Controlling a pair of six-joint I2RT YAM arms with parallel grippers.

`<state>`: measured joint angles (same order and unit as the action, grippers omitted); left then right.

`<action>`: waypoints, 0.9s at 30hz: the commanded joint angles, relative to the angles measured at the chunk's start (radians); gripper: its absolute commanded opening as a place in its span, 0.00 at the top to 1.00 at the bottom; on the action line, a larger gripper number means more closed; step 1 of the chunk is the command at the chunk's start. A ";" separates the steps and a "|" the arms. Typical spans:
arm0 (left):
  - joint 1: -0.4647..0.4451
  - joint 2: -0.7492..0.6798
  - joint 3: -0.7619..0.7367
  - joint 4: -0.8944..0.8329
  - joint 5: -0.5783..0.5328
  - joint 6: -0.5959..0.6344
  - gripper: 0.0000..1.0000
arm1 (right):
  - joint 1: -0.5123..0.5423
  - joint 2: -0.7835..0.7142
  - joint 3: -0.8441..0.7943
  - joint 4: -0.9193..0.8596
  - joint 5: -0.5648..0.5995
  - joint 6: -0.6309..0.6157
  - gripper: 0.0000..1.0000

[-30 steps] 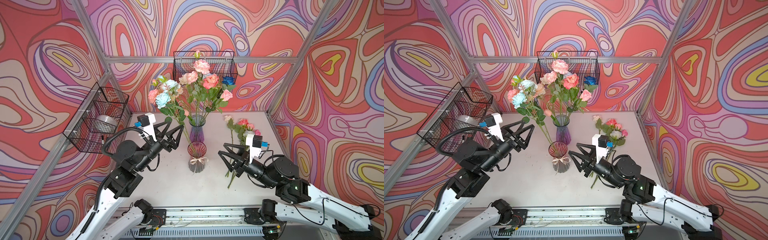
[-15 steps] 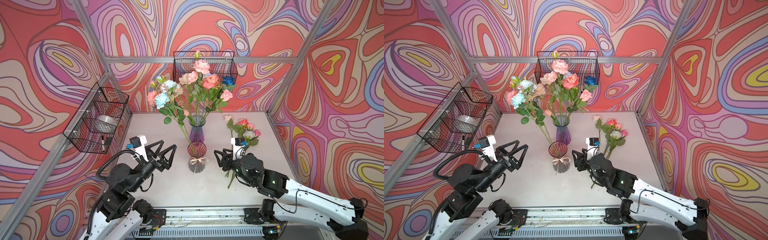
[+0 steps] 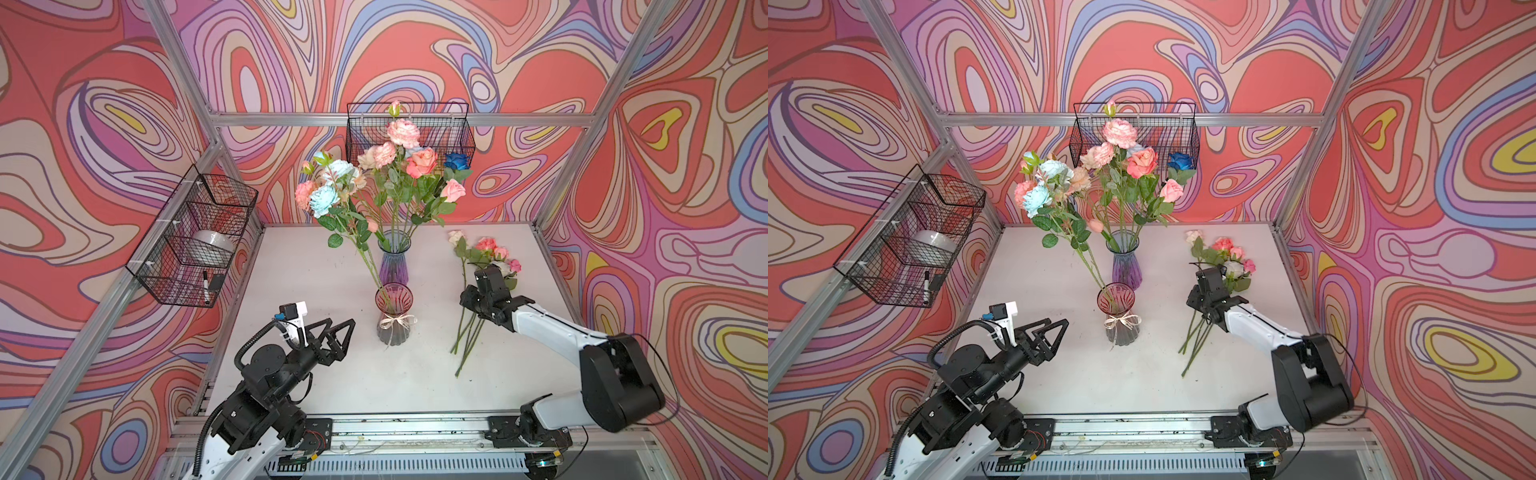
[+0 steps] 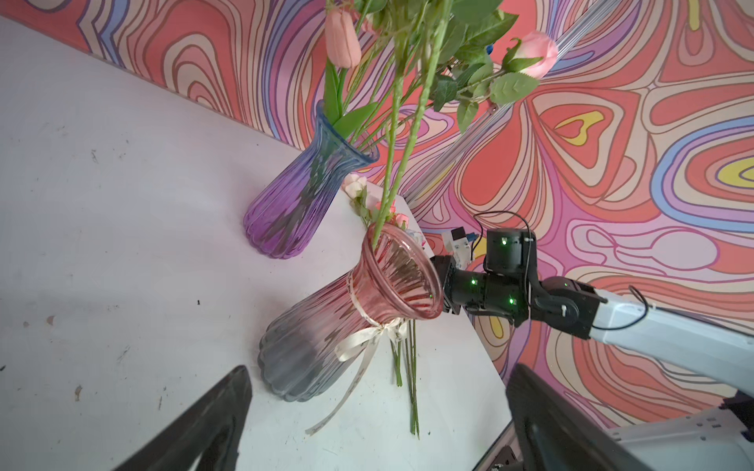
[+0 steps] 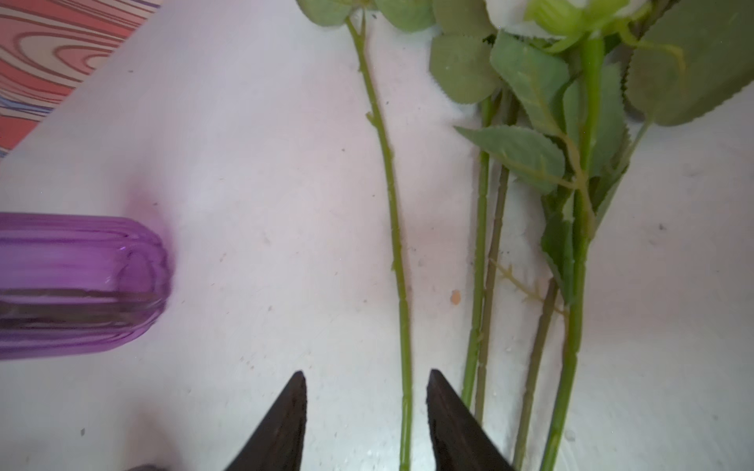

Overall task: Arrange the flowers into the vase
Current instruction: 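Withdraw the left gripper toward the robot while the right gripper returns to the bunch, then lower the right gripper onto the remaining rose stems and grasp one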

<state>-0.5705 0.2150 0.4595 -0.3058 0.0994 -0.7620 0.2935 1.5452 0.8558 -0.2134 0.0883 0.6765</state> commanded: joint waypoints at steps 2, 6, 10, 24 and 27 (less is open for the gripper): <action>-0.003 -0.025 -0.010 -0.030 0.013 -0.042 0.01 | -0.033 0.157 0.152 -0.085 0.039 -0.036 0.57; -0.003 -0.035 -0.005 -0.058 0.004 -0.042 0.01 | -0.034 0.186 0.174 -0.132 0.105 -0.009 0.57; -0.003 -0.052 -0.014 -0.058 0.000 -0.042 0.01 | -0.036 0.154 0.150 -0.157 0.148 -0.001 0.58; -0.003 -0.062 -0.038 -0.055 -0.004 -0.028 0.01 | -0.100 -0.042 -0.035 -0.199 0.169 0.044 0.65; -0.003 -0.069 -0.041 -0.058 -0.003 -0.026 0.01 | -0.120 -0.048 -0.060 -0.182 0.134 0.046 0.65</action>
<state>-0.5705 0.1627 0.4263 -0.3603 0.1036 -0.7895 0.1867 1.5112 0.8196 -0.3981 0.2409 0.7086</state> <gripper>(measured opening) 0.992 0.351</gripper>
